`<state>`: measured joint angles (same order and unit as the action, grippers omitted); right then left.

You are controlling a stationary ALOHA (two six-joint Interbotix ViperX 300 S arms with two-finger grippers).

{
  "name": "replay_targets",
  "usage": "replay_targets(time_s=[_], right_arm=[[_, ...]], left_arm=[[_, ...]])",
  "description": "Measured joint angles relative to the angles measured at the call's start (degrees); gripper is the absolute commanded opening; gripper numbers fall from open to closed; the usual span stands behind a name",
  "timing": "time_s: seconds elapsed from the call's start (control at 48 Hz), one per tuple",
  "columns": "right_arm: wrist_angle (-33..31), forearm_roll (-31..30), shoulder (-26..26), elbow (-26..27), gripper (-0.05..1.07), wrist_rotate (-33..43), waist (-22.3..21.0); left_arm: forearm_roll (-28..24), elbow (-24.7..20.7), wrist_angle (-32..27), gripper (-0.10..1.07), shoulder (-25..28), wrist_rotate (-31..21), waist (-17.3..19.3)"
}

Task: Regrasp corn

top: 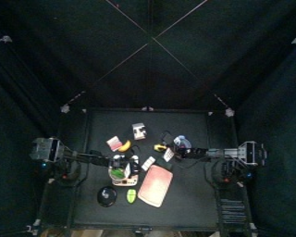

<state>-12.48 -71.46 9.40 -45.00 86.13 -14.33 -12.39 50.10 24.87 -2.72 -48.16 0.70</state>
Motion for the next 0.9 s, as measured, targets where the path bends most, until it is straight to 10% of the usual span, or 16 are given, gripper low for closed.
replay_targets(time_s=[0.521,0.896], right_arm=[[-1.1,13.9,-0.5,-0.9,0.76,-39.1,-6.9],[-10.0,35.2,-3.7,1.1,0.89,-64.7,-6.5]], left_arm=[[-0.4,4.2,-2.5,0.63,-4.7,0.1,0.1],[-0.4,4.2,-3.6,0.63,-4.7,0.1,0.1]])
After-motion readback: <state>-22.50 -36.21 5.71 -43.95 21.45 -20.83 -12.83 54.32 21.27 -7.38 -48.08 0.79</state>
